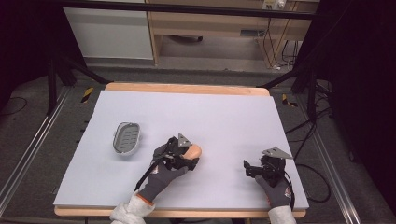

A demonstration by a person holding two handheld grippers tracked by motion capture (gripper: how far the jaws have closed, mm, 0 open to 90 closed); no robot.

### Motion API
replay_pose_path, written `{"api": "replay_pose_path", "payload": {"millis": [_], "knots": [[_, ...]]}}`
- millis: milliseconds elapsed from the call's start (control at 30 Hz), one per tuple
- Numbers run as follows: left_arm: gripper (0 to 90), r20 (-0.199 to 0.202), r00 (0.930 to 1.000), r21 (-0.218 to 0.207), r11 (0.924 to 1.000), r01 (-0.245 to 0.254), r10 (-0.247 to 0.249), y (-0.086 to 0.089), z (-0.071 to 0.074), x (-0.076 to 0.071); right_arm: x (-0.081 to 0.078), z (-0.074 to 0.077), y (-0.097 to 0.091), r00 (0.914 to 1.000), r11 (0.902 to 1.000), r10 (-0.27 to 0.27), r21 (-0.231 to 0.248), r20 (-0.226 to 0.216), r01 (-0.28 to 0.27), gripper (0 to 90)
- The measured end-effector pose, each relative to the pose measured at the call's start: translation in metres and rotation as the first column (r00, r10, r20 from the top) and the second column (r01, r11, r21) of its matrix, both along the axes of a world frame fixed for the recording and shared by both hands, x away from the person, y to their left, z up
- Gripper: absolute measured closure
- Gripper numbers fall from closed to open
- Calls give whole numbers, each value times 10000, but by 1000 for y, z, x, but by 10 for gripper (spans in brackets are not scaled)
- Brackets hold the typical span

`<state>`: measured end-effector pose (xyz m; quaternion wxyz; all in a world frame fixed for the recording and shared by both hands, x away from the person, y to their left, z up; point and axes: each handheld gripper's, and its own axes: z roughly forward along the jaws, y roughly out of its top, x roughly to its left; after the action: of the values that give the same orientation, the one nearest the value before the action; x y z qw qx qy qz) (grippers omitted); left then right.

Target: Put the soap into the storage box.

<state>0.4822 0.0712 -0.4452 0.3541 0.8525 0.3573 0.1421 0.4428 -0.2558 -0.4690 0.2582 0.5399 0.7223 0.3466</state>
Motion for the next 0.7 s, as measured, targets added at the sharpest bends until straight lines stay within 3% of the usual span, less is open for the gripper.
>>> {"api": "replay_pose_path", "payload": {"millis": [267,567,700], "knots": [[316,279,9995,-140,9998,-112,116,21,13,-7,0,0,-1,10000,10000,-56,-12,12,56,59],[316,334,9989,-376,9988,-315,328,42,22,-16,0,-1,0,10000,10000,-46,-63,8,46,59],[316,415,9978,-411,9979,-508,525,58,25,-20,0,0,0,10000,10000,-69,-17,-28,69,59]]}}
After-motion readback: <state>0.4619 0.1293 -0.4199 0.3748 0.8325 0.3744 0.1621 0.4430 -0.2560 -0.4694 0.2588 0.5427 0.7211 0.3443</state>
